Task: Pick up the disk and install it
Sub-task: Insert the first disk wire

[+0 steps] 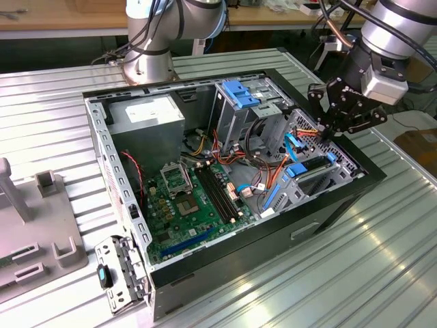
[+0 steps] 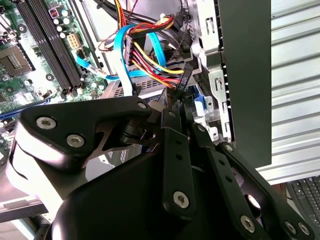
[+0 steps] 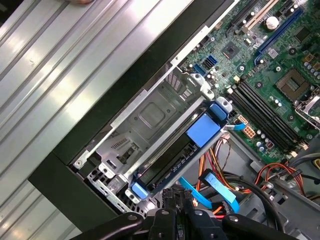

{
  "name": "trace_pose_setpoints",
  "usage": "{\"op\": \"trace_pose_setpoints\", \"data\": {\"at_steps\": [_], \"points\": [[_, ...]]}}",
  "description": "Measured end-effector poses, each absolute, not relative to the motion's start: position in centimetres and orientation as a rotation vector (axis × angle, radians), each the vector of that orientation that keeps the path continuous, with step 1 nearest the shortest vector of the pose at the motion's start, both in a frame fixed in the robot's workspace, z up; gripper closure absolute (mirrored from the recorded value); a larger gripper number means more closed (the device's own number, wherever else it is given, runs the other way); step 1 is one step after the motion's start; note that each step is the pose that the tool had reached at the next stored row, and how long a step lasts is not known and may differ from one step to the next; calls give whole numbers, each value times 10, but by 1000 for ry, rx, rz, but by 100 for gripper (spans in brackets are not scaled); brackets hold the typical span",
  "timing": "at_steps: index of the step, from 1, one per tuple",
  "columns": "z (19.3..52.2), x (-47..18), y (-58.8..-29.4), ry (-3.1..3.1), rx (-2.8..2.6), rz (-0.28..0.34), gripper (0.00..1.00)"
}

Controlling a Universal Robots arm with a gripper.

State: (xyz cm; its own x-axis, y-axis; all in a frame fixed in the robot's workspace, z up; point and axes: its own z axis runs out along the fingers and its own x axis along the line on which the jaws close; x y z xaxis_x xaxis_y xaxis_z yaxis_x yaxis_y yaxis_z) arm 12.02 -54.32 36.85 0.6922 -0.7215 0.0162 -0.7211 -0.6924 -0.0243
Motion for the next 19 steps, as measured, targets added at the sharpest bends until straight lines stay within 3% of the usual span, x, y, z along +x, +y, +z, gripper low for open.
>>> {"op": "trace_pose_setpoints", "data": {"at_steps": [19], "points": [[368,101,-543,1411,-2791,-40,84]]}}
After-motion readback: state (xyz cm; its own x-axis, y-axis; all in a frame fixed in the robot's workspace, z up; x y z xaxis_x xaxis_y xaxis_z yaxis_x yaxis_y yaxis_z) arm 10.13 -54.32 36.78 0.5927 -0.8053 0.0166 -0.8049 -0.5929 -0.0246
